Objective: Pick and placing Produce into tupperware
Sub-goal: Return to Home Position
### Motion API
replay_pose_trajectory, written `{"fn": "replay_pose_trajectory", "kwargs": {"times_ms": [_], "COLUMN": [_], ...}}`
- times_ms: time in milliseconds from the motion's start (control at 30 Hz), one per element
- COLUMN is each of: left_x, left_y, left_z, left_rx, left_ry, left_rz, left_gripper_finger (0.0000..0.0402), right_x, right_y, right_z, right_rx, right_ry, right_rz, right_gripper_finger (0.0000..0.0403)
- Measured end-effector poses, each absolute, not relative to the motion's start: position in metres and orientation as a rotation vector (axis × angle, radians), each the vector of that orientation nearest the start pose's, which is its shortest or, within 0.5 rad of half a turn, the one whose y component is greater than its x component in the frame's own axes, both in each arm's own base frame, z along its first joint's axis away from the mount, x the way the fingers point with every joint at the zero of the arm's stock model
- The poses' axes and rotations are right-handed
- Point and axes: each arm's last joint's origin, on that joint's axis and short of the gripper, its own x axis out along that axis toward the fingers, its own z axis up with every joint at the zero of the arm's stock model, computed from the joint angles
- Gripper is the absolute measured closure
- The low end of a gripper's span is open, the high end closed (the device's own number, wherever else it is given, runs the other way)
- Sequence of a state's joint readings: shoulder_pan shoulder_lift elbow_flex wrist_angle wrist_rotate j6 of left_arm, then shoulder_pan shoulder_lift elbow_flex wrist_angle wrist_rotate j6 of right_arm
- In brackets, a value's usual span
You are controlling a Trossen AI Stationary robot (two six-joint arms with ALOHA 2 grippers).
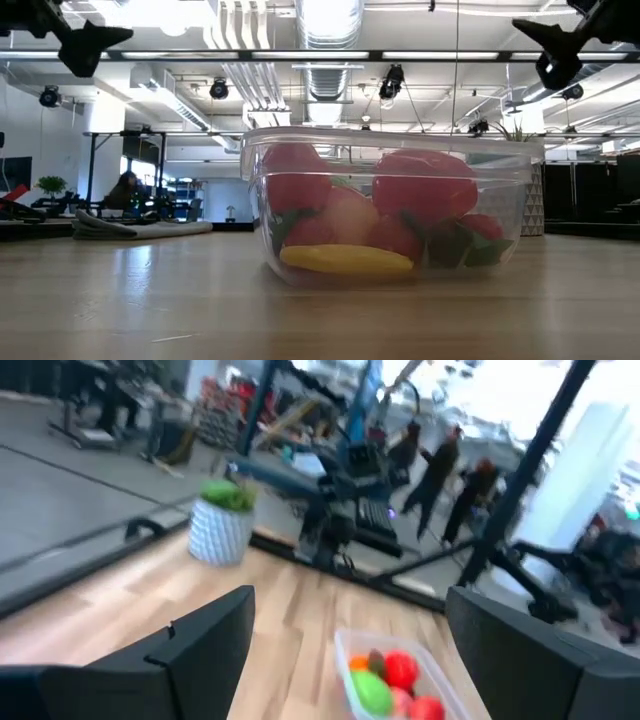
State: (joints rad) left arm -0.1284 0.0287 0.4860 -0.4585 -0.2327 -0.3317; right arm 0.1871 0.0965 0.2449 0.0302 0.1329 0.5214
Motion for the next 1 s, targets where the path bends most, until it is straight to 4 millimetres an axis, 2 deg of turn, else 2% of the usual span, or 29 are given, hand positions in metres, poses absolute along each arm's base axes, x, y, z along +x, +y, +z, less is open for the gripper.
{"fn": "replay_pose_trajectory", "kwargs": {"times_ms": [300, 600, 833, 1000], "left_x": [0.063, 0.083, 0.089, 0.090], "left_y": [-0.002, -0.005, -0.005, -0.004], "left_z": [0.252, 0.213, 0.194, 0.189], "left_rx": [-0.338, -0.387, -0.432, -0.450], "left_ry": [-0.045, -0.017, 0.006, 0.013], "left_rz": [0.079, 0.084, 0.106, 0.135], "left_gripper_finger": [0.0088, 0.0088, 0.0088, 0.0088], "right_x": [0.083, 0.087, 0.093, 0.093], "right_y": [0.012, 0.013, 0.014, 0.014], "right_z": [0.219, 0.209, 0.190, 0.189], "right_rx": [0.541, 0.504, 0.503, 0.491], "right_ry": [-0.177, -0.233, -0.238, -0.229], "right_rz": [0.104, 0.112, 0.113, 0.109], "right_gripper_finger": [0.0131, 0.0131, 0.0137, 0.0135]}}
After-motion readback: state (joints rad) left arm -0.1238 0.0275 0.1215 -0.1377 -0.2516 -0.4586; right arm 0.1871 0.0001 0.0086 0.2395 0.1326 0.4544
